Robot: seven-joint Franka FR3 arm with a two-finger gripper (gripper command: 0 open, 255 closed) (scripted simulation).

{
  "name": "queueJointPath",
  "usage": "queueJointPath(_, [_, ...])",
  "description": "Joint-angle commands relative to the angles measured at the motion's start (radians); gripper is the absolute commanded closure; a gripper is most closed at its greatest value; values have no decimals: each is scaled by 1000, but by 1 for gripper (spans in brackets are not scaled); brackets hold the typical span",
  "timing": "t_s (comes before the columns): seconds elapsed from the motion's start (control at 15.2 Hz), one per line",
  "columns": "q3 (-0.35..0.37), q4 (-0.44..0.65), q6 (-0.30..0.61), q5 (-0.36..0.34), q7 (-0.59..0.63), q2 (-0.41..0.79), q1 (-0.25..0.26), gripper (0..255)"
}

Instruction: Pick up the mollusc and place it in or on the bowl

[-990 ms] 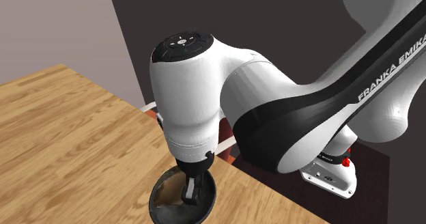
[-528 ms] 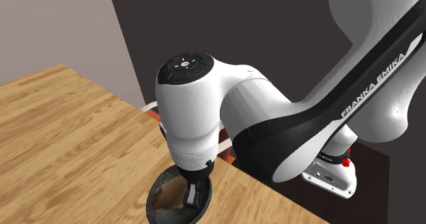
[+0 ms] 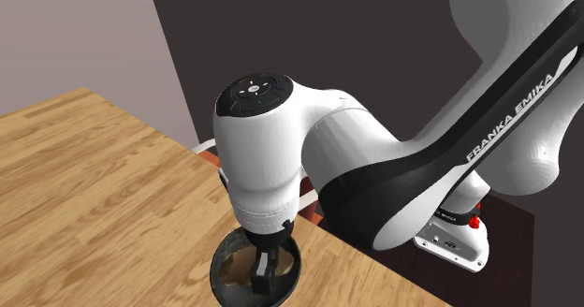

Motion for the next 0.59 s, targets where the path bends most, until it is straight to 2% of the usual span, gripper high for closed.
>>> queueJointPath(0.0, [0,0,0,0,0,0,0,0])
queueJointPath(0.13, [0,0,0,0,0,0,0,0])
queueJointPath(0.4, [-16,65,-136,41,-33,-80,3,0])
queueJointPath(0.53, [-17,65,-136,40,-33,-80,3,0])
